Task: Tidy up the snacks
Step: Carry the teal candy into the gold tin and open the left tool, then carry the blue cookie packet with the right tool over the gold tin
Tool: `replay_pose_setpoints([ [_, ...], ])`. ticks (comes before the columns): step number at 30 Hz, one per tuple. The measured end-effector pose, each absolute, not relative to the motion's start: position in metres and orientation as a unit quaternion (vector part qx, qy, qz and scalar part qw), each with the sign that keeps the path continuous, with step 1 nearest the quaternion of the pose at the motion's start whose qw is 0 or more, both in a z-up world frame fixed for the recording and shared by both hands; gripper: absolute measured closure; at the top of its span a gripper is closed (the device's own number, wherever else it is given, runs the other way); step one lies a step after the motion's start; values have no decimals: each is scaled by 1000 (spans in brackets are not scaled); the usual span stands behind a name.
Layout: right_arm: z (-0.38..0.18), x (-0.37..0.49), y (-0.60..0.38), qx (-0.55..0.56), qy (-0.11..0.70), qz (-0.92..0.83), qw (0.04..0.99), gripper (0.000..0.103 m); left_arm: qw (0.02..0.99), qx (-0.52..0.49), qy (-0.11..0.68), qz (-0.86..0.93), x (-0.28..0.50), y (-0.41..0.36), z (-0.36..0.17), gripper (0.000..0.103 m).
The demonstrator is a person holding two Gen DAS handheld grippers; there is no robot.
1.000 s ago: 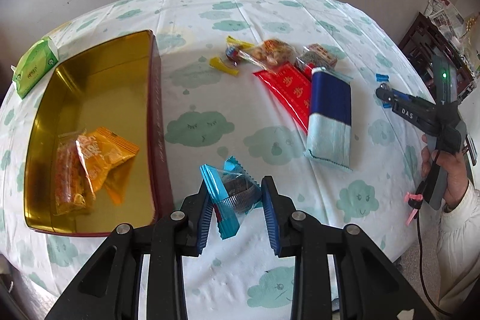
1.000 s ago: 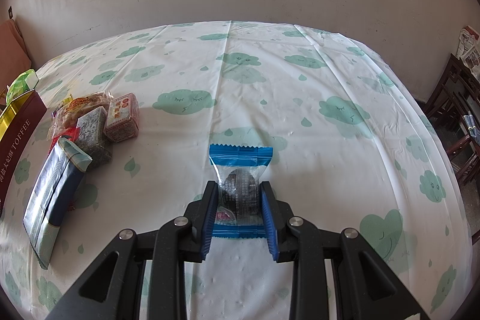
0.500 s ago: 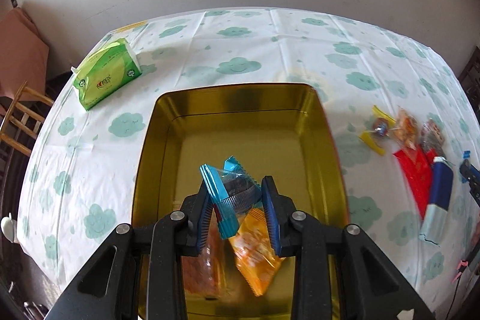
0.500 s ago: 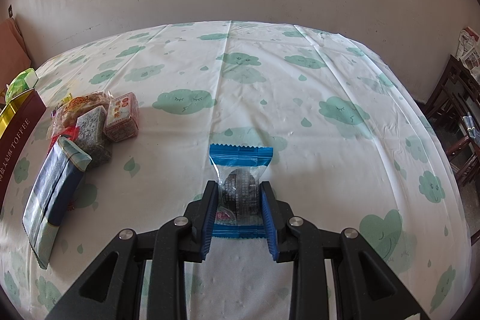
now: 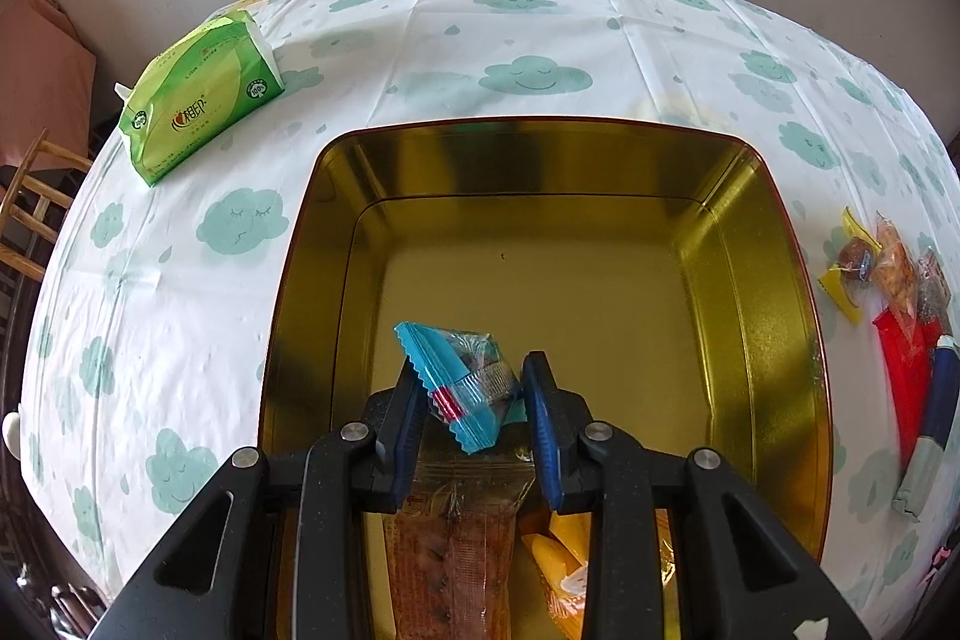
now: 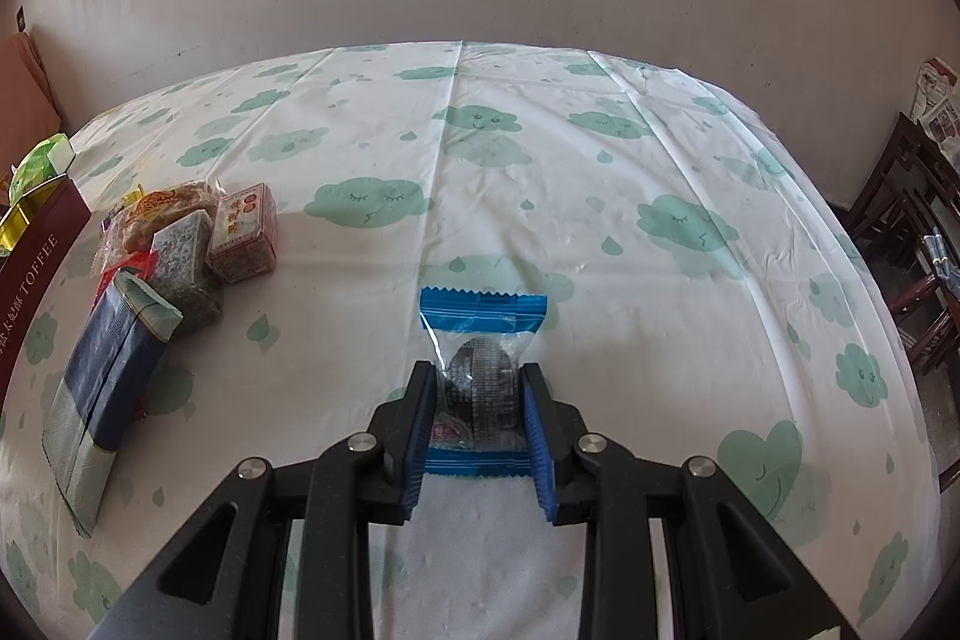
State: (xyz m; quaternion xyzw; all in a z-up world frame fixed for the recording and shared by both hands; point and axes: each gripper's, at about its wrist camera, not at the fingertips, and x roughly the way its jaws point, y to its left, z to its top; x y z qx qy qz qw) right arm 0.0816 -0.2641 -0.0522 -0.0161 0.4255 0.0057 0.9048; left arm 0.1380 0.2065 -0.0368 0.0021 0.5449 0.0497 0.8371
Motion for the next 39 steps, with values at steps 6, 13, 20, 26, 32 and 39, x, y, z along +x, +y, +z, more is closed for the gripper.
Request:
replay_pose_setpoints([
  [6, -52, 82, -265, -18, 425, 5, 905, 73, 835, -2, 547, 51, 138, 207, -39, 72],
  [13, -52, 82, -264, -20, 425, 4, 905, 73, 838, 2, 543, 58, 134, 205, -36, 53],
  [20, -52, 81, -264, -21, 425, 4, 905, 73, 851, 29, 518, 73, 119, 193, -21, 39],
  [26, -51, 81, -265, -26, 425, 1, 905, 75, 862, 44, 499, 82, 102, 179, -9, 29],
  [32, -51, 81, -265, -15, 425, -1, 905, 75, 872, 28, 483, 77, 78, 172, 4, 17],
  [39, -48, 82, -264, 2, 427, -20, 904, 77, 879, -3, 467, 93, 54, 174, 9, 8],
])
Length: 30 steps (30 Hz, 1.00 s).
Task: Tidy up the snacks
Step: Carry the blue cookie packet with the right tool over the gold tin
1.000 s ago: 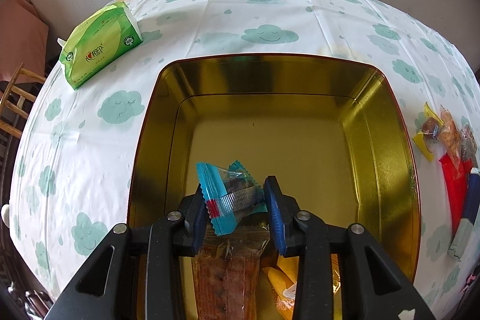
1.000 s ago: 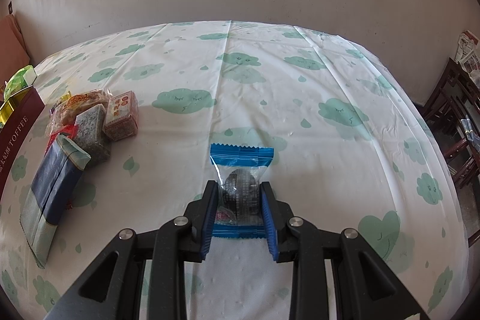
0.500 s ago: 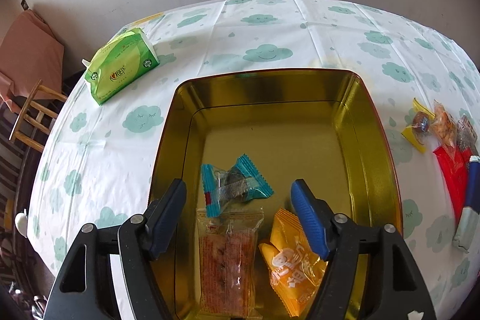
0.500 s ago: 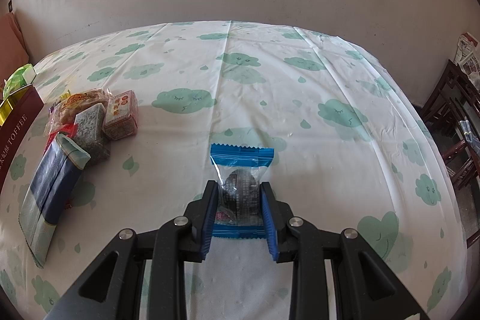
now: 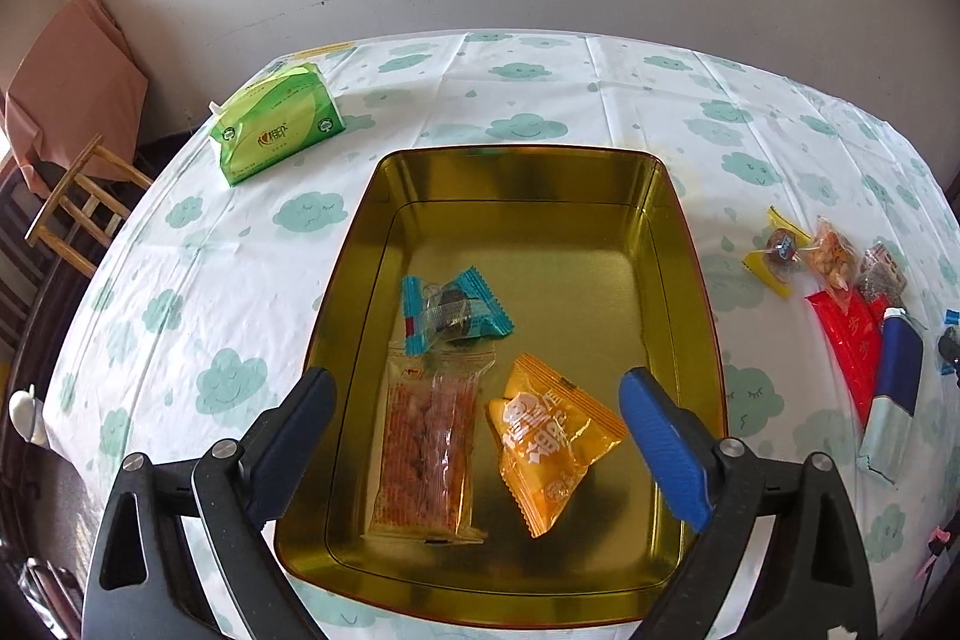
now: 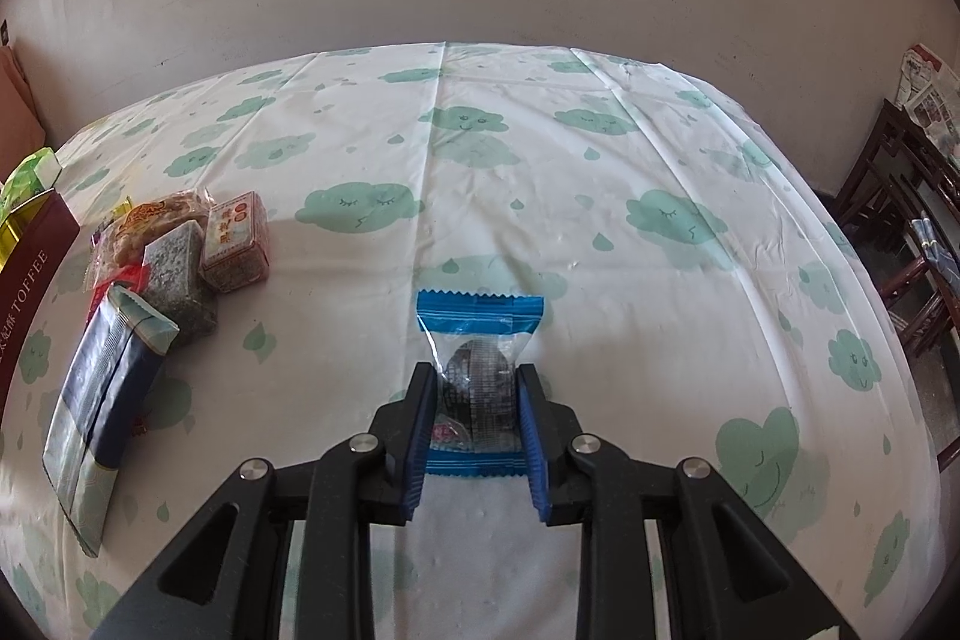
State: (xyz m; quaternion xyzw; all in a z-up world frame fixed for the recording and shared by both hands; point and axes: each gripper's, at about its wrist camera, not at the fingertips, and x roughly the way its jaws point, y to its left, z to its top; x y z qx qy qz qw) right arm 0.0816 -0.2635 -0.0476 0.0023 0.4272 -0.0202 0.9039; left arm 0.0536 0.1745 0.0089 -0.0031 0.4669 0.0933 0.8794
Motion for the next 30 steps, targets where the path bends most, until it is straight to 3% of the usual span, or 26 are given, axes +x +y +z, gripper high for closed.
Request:
replay_pose_setpoints([
  [10, 4, 83, -213, -5, 394, 27, 919, 77, 884, -29, 455, 98, 30, 184, 9, 1],
  [30, 20, 102, 63, -93, 388, 287, 871, 77, 871, -86, 449, 183, -13, 265, 12, 1],
])
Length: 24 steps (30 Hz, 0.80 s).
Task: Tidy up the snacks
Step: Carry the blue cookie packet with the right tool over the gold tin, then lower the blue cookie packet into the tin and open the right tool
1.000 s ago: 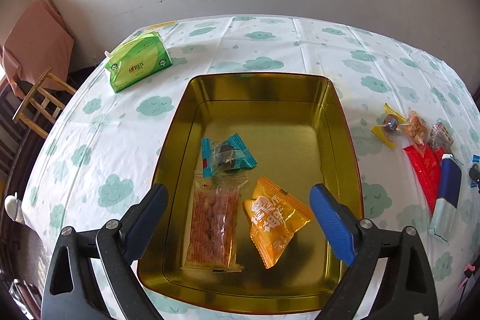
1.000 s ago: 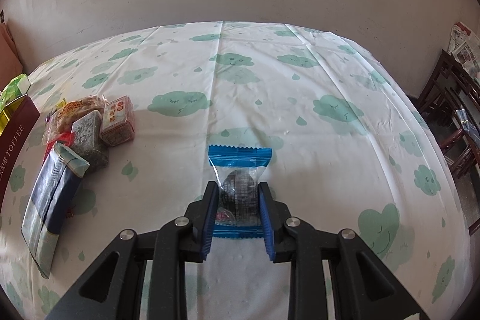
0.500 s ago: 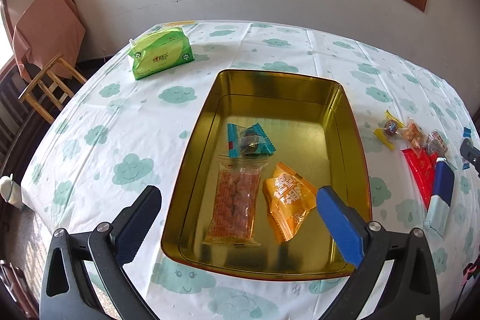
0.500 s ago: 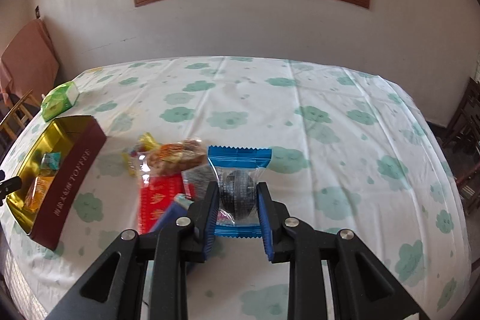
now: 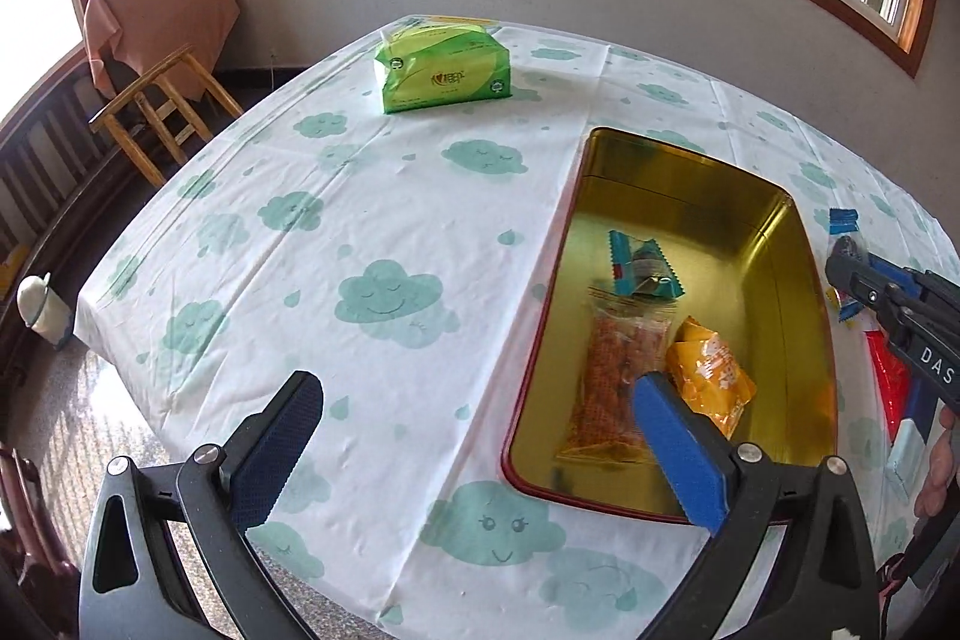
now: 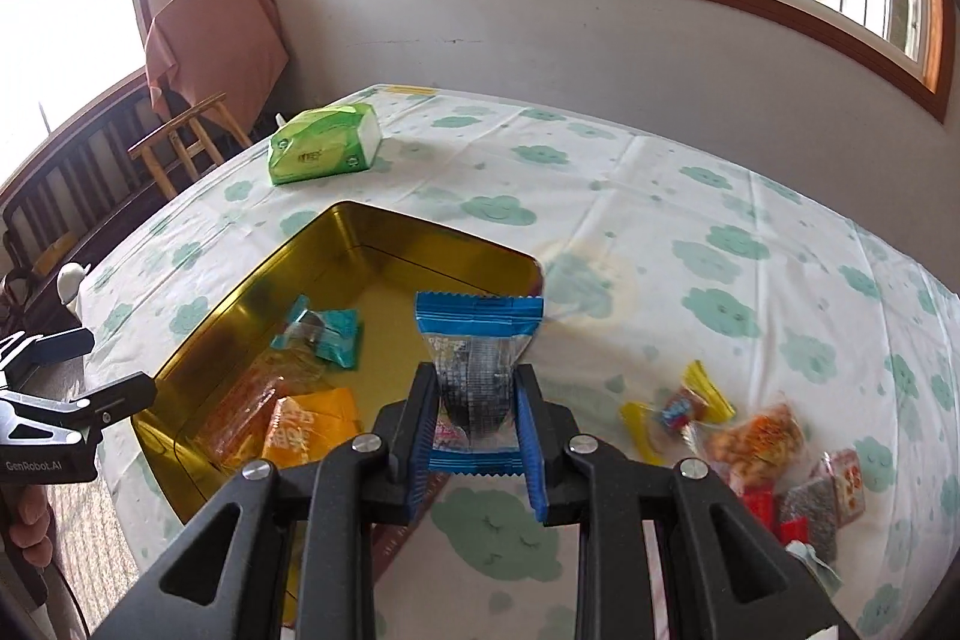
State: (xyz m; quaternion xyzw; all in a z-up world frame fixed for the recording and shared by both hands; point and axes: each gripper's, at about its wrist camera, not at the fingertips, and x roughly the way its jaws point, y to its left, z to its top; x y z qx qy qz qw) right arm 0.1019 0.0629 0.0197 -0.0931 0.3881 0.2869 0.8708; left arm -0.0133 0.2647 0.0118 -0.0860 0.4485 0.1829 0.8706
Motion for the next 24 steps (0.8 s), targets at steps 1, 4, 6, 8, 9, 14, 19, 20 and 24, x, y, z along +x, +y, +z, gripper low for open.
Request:
replay_pose_setpoints([
  [1, 18, 103, 71, -98, 390, 291, 868, 78, 870, -87, 449, 186, -14, 267, 11, 1],
  [4, 11, 108, 92, -111, 399, 297, 860, 78, 866, -90, 452, 193, -16, 273, 8, 1],
  [6, 6, 111, 102, -121, 404, 299, 856, 78, 864, -92, 455, 194, -16, 275, 6, 1],
  [8, 2, 113, 110, -126, 410, 299, 852, 78, 862, -93, 459, 194, -16, 275, 4, 1],
  [9, -1, 113, 113, -129, 413, 300, 850, 78, 862, -92, 459, 194, -16, 276, 3, 1],
  [14, -10, 117, 125, -139, 422, 298, 845, 78, 860, -93, 463, 193, -15, 276, 1, 1],
  [19, -16, 119, 130, -142, 429, 294, 842, 77, 858, -94, 467, 190, -15, 275, -1, 1],
  [20, -17, 119, 129, -141, 430, 293, 842, 77, 859, -94, 467, 189, -14, 275, -1, 1],
  [24, -16, 120, 129, -142, 426, 292, 845, 76, 859, -94, 468, 185, -14, 273, -1, 1],
])
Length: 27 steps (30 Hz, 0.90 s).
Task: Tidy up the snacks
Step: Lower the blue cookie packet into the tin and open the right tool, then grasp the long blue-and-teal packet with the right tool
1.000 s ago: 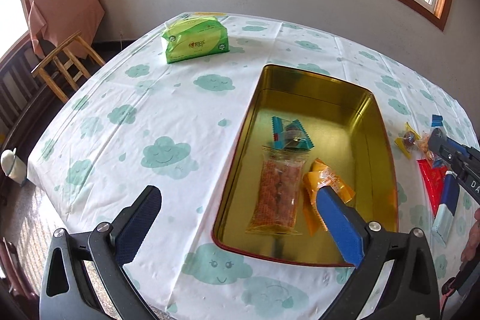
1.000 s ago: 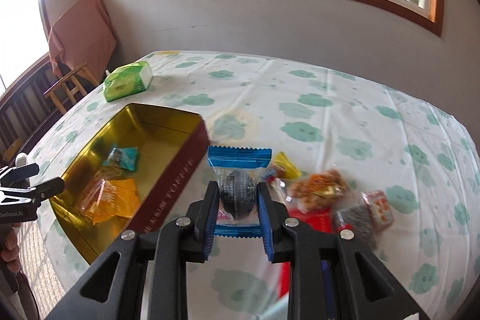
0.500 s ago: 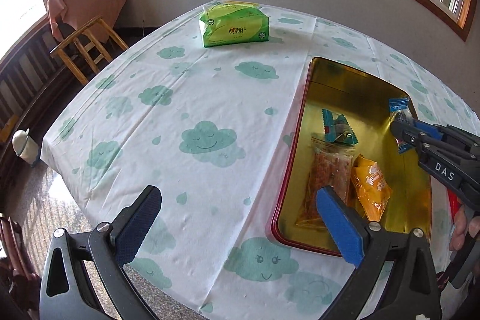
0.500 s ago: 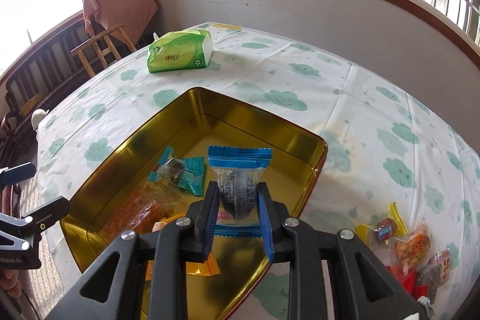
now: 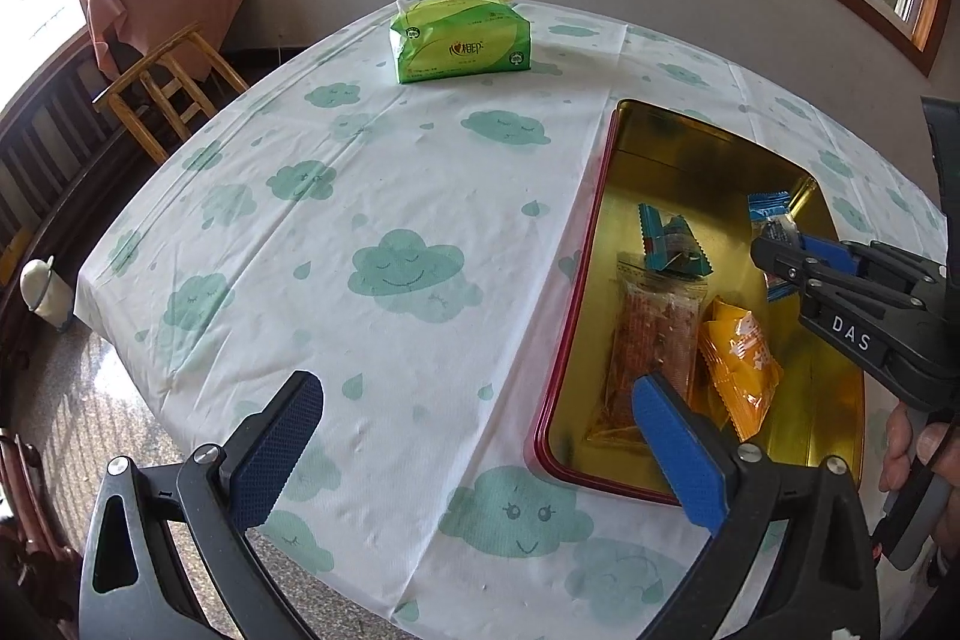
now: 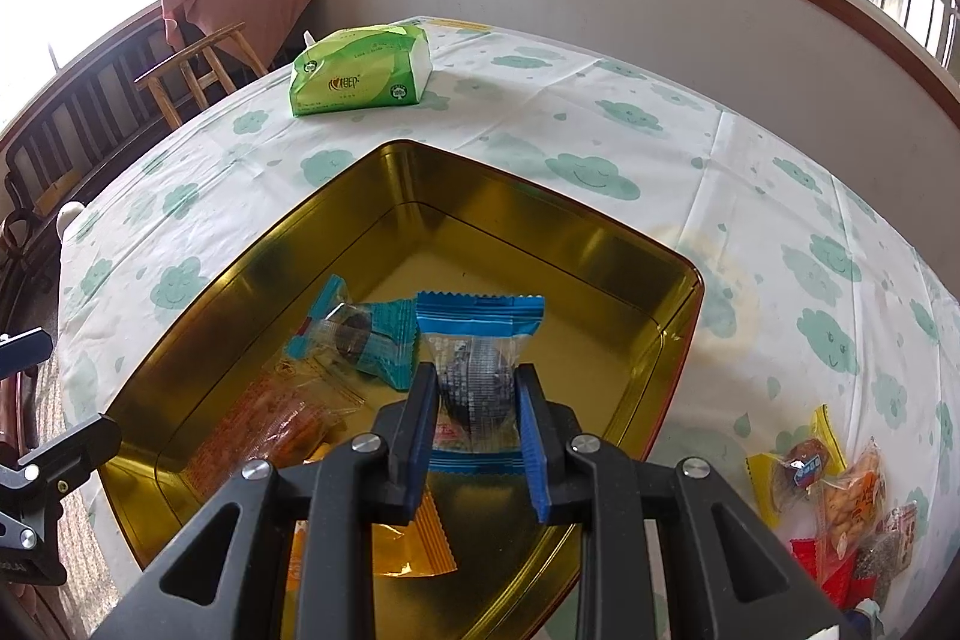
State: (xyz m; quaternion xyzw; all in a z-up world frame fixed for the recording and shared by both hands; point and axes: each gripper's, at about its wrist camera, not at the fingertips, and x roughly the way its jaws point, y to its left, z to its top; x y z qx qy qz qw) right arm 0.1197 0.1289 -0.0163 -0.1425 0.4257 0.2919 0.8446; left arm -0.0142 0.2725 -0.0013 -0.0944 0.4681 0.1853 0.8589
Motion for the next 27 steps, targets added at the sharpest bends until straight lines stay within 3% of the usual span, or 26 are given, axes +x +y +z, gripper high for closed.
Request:
replay_pose_setpoints([
  [7, -6, 116, 119, -131, 420, 291, 849, 66, 858, -97, 471, 182, -15, 269, -2, 1],
  [15, 16, 92, 60, -90, 416, 233, 875, 64, 862, -101, 467, 172, -17, 261, 0, 1],
  [17, 19, 86, 36, -76, 418, 206, 882, 63, 864, -101, 465, 167, -18, 258, 1, 1],
  [22, 20, 72, -27, -74, 415, 82, 903, 50, 867, -98, 464, 154, -17, 248, 2, 1],
  [27, 7, 68, -70, -66, 442, -22, 894, 47, 869, -96, 464, 145, -16, 240, 2, 1],
])
